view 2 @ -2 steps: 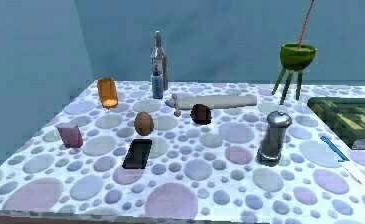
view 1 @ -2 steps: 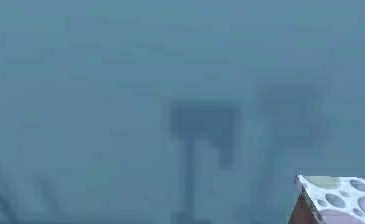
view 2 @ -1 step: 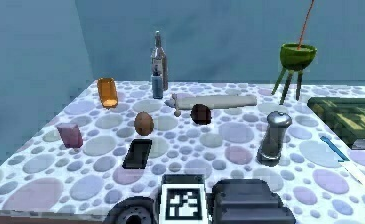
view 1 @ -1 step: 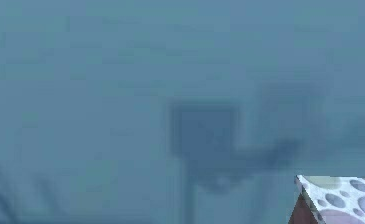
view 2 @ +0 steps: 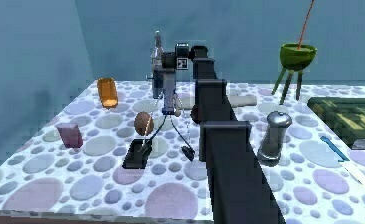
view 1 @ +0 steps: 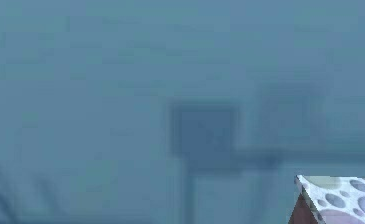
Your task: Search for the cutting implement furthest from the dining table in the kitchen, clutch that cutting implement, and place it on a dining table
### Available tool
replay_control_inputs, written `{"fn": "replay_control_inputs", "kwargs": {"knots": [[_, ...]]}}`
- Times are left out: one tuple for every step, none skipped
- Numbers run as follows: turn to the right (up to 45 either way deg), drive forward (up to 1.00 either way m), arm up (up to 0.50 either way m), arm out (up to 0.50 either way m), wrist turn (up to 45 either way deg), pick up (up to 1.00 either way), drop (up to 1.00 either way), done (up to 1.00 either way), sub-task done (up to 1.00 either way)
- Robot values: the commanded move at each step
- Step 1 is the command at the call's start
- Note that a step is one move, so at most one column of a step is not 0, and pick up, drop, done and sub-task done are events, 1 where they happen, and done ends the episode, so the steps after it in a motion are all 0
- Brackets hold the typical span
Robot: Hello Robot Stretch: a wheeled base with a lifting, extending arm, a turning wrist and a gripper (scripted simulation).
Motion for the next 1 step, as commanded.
{"fn": "replay_control_inputs", "kwargs": {"knots": [[0.0,0.0,0.0,0.0,45.0,0.0,0.0,0.0,0.0]]}}
